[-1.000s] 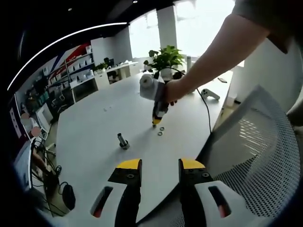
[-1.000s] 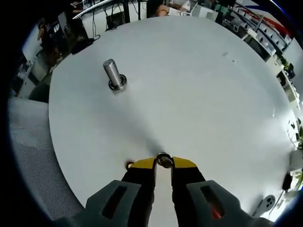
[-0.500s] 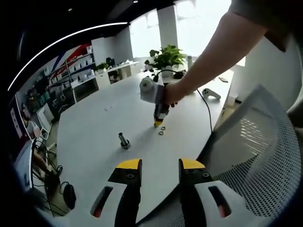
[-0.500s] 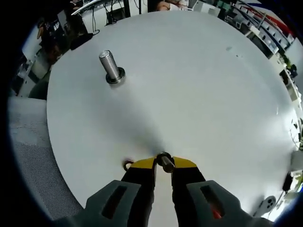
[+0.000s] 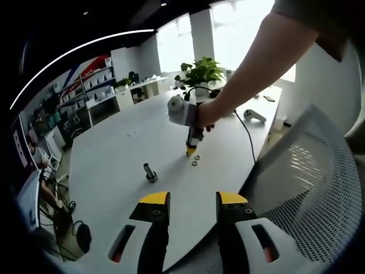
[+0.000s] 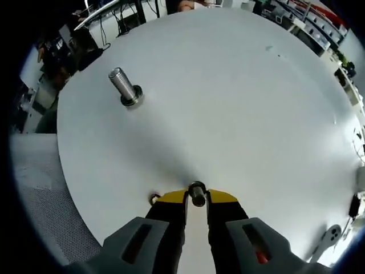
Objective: Place the washer onto the threaded stud by aligning its center hole with the stud, sliding it down to the base, and recovering from edge contact or off-axis alignment until the washer reaches the visible bottom stop.
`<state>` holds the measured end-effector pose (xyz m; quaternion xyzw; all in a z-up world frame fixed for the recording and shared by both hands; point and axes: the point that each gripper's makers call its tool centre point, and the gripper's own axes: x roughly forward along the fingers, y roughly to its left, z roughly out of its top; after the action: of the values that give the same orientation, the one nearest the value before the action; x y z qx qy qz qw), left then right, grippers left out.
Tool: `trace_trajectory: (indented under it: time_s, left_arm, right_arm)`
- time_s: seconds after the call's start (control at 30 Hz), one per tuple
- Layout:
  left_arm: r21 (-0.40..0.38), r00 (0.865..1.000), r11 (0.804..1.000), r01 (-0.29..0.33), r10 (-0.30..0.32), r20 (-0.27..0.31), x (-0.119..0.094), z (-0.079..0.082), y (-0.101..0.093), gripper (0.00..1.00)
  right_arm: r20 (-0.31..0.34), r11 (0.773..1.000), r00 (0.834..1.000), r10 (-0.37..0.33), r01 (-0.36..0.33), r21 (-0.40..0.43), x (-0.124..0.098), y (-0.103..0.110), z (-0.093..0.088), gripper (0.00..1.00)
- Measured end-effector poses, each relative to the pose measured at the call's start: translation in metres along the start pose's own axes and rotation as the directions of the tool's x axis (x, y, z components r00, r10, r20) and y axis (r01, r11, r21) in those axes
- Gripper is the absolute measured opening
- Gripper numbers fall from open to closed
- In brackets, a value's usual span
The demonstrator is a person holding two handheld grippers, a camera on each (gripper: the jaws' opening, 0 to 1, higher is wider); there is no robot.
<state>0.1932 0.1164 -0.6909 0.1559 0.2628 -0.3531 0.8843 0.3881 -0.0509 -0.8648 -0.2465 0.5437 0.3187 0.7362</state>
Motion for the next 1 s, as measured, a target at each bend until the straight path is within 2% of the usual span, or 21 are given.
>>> trace_trajectory:
  time_s: [0.07,0.37,0.5,0.73,1.0]
  left_arm:
    - [-0.001,1.000,1.000,-0.002,0.002,0.004,-0.001,0.000,0.000,0.30]
    - [0.010,1.000,1.000,0.003,-0.003,0.003,-0.001,0.001,-0.002,0.30]
    - [0.016,1.000,1.000,0.007,-0.007,0.000,0.000,0.000,-0.002,0.30]
    - [0.021,1.000,1.000,0.022,-0.021,-0.004,0.001,-0.001,-0.005,0.30]
    - [0.021,1.000,1.000,0.020,-0.020,0.012,0.000,0.003,-0.005,0.30]
  right_arm:
    - [-0.011,1.000,1.000,0.012,-0.012,0.016,-0.001,0.005,-0.003,0.16]
    - [0.013,0.999,1.000,-0.013,0.012,0.030,-0.013,0.002,-0.001,0.22]
    - [0.028,0.999,1.000,-0.011,0.010,0.040,-0.022,0.011,-0.004,0.22]
    - [0.052,0.999,0.998,-0.019,0.017,0.038,-0.026,0.007,-0.004,0.22]
    - [0.064,0.999,0.998,-0.024,0.021,0.049,-0.030,0.006,-0.014,0.22]
